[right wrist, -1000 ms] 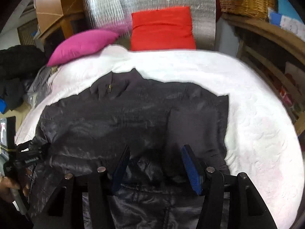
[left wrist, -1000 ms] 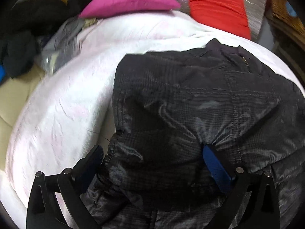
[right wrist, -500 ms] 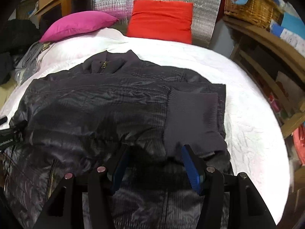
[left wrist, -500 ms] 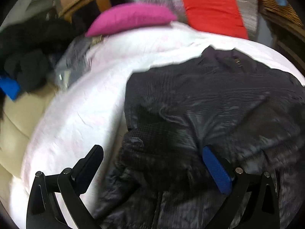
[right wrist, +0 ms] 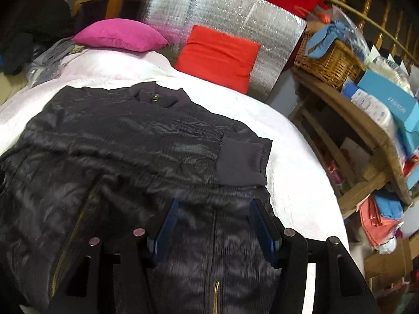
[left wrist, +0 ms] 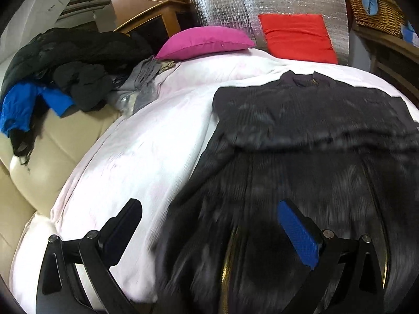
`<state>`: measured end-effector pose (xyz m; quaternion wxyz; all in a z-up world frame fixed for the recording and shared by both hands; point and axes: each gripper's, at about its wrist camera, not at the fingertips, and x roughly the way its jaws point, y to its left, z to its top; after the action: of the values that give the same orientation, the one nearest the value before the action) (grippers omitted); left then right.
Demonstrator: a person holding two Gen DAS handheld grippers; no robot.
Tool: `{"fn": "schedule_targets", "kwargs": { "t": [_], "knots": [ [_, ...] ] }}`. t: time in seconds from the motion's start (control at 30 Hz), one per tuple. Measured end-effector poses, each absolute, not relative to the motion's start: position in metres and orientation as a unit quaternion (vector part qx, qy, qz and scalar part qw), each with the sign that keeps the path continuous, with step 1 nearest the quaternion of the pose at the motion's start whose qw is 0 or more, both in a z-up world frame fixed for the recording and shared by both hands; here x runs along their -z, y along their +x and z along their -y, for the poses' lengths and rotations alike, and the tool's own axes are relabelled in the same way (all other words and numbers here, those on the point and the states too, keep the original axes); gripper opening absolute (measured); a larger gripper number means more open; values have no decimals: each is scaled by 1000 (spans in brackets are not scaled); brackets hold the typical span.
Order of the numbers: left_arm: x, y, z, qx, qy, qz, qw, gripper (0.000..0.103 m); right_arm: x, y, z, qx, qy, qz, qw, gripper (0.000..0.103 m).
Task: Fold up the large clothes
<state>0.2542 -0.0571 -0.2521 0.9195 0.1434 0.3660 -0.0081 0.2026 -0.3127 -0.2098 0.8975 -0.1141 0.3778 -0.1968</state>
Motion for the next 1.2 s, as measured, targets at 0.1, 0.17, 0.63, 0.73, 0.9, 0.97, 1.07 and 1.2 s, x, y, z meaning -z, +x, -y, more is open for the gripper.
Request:
{"fn": "schedule_targets", "kwargs": {
  "t": [0.1, 0.17, 0.63, 0.73, 0.9, 0.97, 1.07, 1.2],
  "knots": [
    [253, 229, 44, 7, 167, -371, 913, 103, 207, 182, 302, 194, -113, -376, 899, 62],
    [254, 213, 33, 5, 178, -378, 908, 103, 206, 171, 299, 191, -111, -375, 901, 68],
    [288, 159, -40, 46, 138, -488, 861, 103, 232, 48, 357, 162, 42, -447, 879, 81],
    [297, 167, -43, 59, 97, -517, 848, 103, 250, 29, 377, 157, 101, -471, 862, 81],
    [314, 173, -37, 86, 84, -551, 826, 103, 288, 18, 399, 121, 197, -505, 831, 81],
    [320, 167, -32, 88, 83, -556, 822, 103, 303, 20, 399, 104, 213, -518, 822, 81],
    [331, 167, -27, 95, 75, -573, 811, 103, 323, 24, 397, 98, 225, -536, 808, 81],
    [343, 167, -24, 107, 54, -590, 798, 103, 341, 30, 396, 81, 248, -544, 798, 81]
  ]
}}
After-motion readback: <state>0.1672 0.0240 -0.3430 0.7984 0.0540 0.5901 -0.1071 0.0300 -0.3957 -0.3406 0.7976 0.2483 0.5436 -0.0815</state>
